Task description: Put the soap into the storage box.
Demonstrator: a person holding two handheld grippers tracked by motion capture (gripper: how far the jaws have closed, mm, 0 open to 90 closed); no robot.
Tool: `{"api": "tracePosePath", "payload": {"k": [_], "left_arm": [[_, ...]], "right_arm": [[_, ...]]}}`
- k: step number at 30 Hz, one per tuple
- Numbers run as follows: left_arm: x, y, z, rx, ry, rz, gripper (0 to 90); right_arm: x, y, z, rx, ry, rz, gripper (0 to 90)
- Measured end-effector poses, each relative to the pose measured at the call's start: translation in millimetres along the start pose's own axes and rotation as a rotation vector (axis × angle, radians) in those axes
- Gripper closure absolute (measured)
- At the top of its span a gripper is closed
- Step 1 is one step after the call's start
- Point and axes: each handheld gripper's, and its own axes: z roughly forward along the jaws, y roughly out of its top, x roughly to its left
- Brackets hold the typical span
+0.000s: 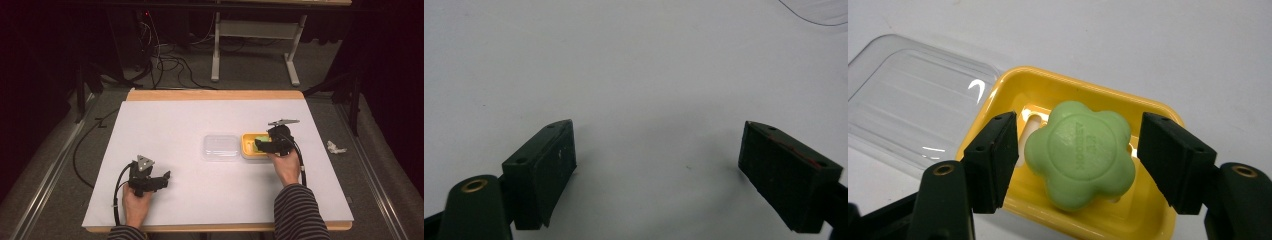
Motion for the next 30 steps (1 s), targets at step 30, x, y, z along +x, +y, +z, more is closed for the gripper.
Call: {"api": "tracePosePath", "payload": {"k": [30], "left_arm": [[-1.8, -2.1, 0.0, -0.002, -0.001, 0.028, 15.7]], "right_arm": [[-15.2, -18.6, -54.3, -0.155, 0.048, 0.043, 35.5]]}}
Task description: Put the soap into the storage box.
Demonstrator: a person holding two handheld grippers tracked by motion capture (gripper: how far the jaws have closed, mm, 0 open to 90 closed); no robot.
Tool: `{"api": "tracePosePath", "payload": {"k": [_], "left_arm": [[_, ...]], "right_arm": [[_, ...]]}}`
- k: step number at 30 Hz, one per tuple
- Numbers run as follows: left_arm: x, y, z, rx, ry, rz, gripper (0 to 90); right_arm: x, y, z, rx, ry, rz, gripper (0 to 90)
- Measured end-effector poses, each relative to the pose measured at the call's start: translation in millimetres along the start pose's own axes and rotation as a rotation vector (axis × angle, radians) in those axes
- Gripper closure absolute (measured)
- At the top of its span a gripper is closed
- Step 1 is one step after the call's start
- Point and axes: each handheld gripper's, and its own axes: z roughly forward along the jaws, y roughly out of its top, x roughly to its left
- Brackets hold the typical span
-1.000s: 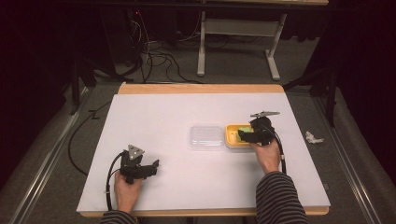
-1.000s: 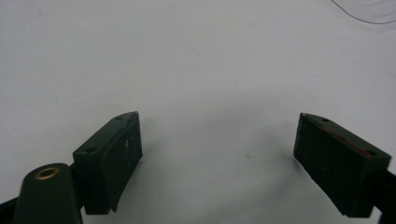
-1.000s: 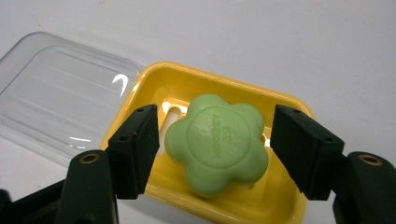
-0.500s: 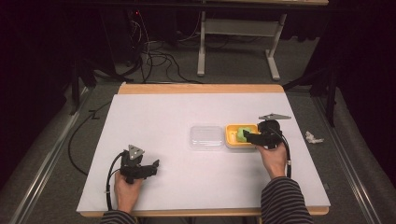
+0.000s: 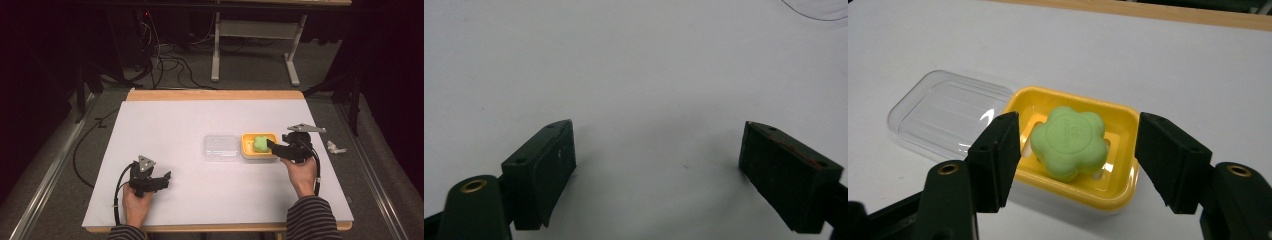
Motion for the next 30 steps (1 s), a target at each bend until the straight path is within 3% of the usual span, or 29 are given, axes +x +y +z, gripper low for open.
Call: {"api": "tracePosePath", "payload": {"k": [6, 13, 30], "left_arm": [[0.3, 0.3, 0.0, 0.002, -0.001, -0.004, 15.7], [0.2, 0.7, -0.2, -0.005, -0.001, -0.014, 15.8], [1.3, 1.2, -0.9, -0.007, -0.001, -0.012, 15.8]], "right_arm": [[-4.6, -5.8, -14.1, -0.035, 0.016, 0.039, 35.2], [-6.2, -11.2, -29.7, -0.074, 0.016, 0.032, 33.5], [-2.2, -26.4, -46.4, -0.086, 0.023, 0.033, 33.7]]}}
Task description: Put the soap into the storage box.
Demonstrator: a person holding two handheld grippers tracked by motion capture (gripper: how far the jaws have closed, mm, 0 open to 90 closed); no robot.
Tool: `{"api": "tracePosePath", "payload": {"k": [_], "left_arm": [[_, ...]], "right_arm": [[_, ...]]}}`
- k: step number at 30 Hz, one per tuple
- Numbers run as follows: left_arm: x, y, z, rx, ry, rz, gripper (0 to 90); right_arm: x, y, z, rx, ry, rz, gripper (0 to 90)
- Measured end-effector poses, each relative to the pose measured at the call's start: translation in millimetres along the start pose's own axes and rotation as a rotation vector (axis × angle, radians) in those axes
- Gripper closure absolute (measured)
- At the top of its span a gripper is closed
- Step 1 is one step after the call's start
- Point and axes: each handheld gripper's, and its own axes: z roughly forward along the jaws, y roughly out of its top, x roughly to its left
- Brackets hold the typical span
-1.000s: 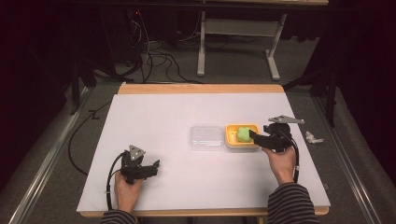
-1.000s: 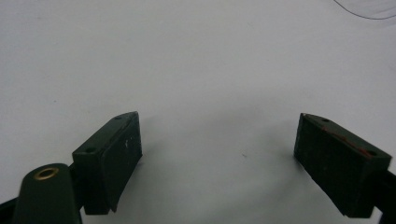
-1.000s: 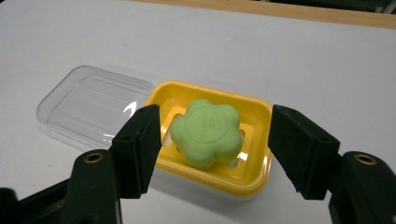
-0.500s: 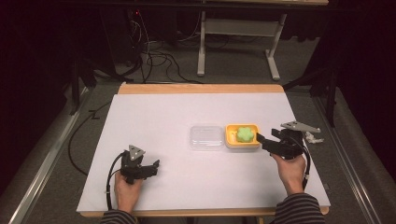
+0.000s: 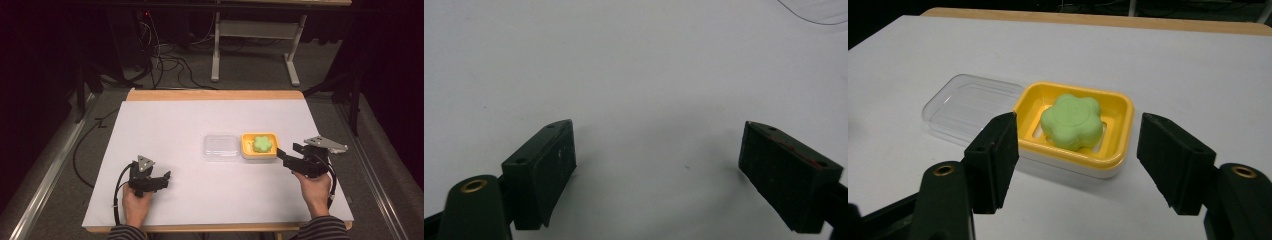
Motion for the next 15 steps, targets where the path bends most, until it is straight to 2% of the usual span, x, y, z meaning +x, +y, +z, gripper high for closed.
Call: {"api": "tracePosePath", "payload": {"k": [15], "left_arm": [[0.3, 0.5, -0.5, 0.000, 0.000, -0.003, 15.8]], "right_arm": [[-1.4, -12.7, -14.9, -0.029, 0.008, 0.018, 33.5]]}}
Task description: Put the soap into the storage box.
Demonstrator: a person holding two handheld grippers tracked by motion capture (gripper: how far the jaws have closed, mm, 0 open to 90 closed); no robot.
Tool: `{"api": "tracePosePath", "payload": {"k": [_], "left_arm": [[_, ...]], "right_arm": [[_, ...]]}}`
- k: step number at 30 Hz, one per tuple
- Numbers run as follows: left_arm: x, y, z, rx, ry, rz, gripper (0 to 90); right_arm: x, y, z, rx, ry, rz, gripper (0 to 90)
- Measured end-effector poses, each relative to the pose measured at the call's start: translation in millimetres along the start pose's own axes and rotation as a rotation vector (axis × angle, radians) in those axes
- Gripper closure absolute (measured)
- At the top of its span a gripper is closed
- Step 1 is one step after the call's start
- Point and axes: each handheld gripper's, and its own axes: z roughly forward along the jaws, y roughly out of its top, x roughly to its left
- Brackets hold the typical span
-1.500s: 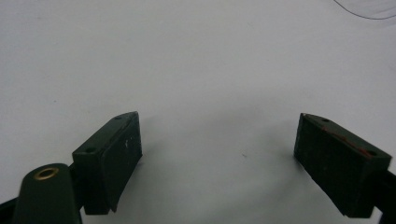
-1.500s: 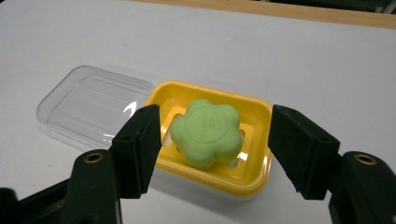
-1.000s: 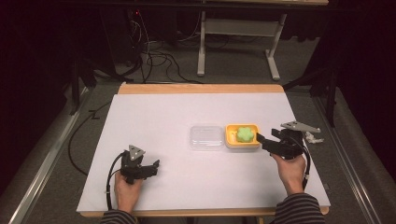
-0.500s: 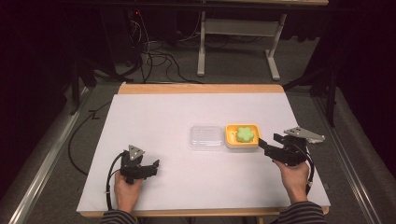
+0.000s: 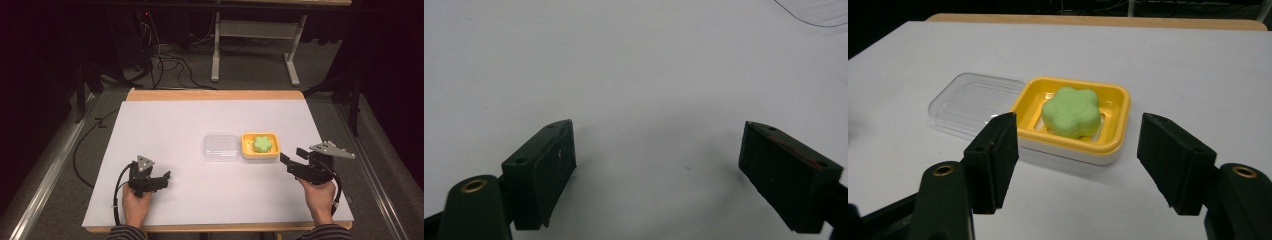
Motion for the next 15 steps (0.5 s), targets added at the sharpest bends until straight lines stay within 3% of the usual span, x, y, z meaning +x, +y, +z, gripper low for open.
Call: {"api": "tracePosePath", "payload": {"k": [15], "left_arm": [[-0.2, 0.2, -0.3, -0.004, -0.003, -0.004, 15.7]], "right_arm": [[11.1, -15.6, -9.2, -0.025, 0.020, 0.006, 33.5]]}}
